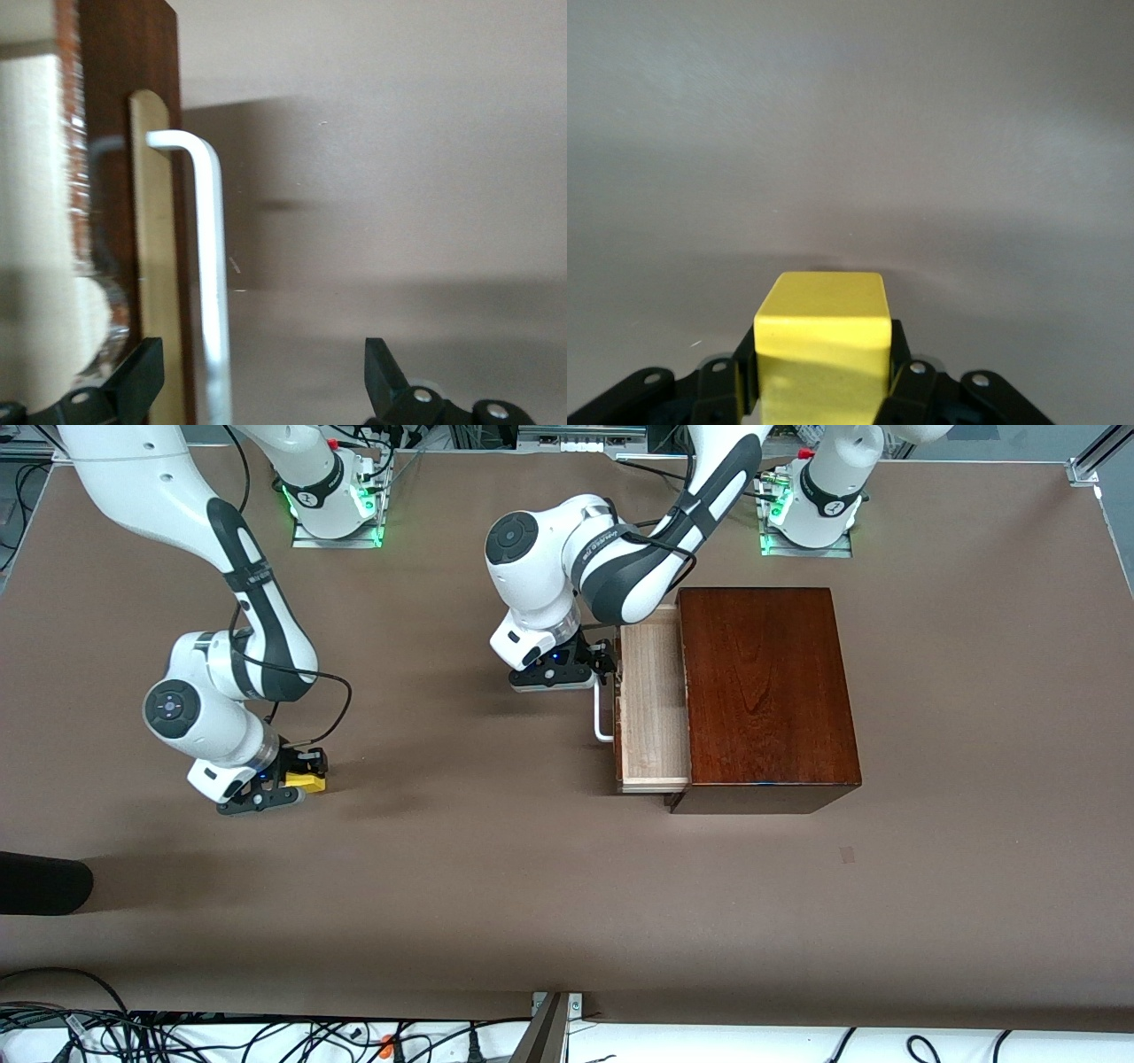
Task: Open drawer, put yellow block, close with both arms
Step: 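Pull the drawer open with the left gripper while the right gripper grasps the cube, then lift the yellow cube with the right gripper while the left gripper withdraws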
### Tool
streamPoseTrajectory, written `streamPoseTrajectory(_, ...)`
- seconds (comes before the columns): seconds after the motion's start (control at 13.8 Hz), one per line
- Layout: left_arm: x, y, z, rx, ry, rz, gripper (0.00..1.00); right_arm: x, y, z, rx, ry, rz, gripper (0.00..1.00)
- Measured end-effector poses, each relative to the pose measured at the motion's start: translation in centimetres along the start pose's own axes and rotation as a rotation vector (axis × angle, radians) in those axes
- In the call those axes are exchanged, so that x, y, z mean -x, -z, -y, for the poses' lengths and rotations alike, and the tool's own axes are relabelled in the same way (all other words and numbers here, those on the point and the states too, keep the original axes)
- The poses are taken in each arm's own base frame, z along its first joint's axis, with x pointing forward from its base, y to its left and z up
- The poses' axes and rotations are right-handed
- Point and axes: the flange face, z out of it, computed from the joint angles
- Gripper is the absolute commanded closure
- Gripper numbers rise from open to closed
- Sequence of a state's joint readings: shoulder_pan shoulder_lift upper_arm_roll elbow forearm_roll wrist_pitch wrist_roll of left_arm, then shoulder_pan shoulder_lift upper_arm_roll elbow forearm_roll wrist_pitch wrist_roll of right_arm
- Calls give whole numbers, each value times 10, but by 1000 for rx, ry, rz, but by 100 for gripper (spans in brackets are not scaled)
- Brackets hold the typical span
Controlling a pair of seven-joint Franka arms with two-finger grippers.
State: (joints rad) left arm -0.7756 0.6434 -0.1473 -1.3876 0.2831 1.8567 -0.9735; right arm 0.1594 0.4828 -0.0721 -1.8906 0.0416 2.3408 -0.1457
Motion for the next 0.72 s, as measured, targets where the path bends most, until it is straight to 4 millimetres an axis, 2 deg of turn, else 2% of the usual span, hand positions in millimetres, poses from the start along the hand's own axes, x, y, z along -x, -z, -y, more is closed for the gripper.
streamPoseTrajectory(0.22, -17, 52, 26, -6, -12, 34, 0, -16, 66, 16, -23, 63, 34, 77)
streamPoseTrajectory(0.36, -38, 93, 67, 29, -22, 63, 0, -17, 105, 34, -44, 121, 83, 77)
streamPoseTrajectory(0.51, -65, 124, 129, 51, -40, 91, 0, -16, 128, 57, -60, 169, 91, 77)
streamPoseTrajectory(0.72, -103, 153, 240, 83, -103, 125, 0, -22, 153, 117, -85, 273, 53, 76)
